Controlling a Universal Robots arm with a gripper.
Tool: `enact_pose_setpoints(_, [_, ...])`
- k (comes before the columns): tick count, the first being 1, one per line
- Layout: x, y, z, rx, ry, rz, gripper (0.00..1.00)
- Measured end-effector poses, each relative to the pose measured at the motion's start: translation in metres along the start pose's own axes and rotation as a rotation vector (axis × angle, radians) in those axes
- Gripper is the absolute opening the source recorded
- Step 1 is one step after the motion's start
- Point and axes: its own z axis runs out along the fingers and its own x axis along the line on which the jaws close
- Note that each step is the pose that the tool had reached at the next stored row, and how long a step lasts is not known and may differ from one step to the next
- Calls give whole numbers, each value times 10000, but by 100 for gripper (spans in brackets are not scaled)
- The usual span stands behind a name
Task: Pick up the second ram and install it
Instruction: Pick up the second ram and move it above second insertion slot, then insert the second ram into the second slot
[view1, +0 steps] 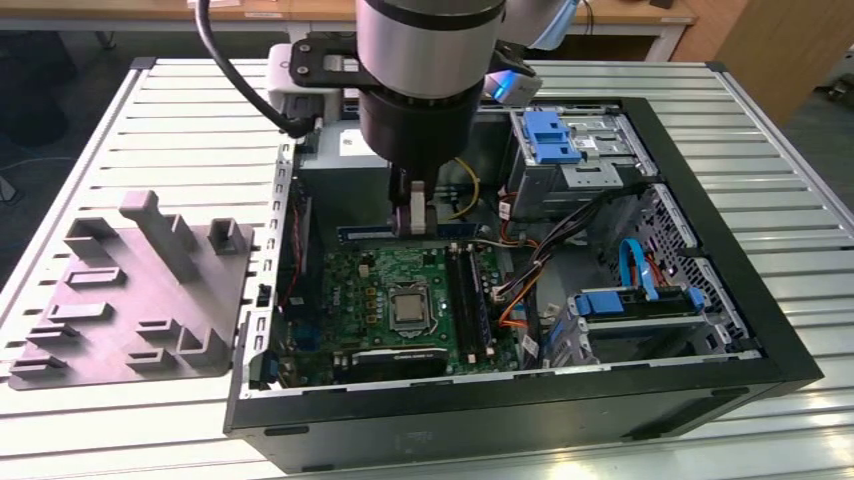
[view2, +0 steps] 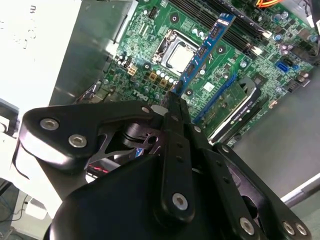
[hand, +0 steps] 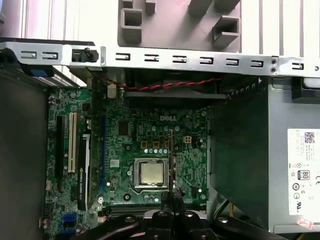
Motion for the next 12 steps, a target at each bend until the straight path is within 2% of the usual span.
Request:
enact_pose_setpoints(5, [6,-7,74,-5,-3,-46,11])
enact_pose_setpoints(12, [6,-7,80,-5,-3,-48,11])
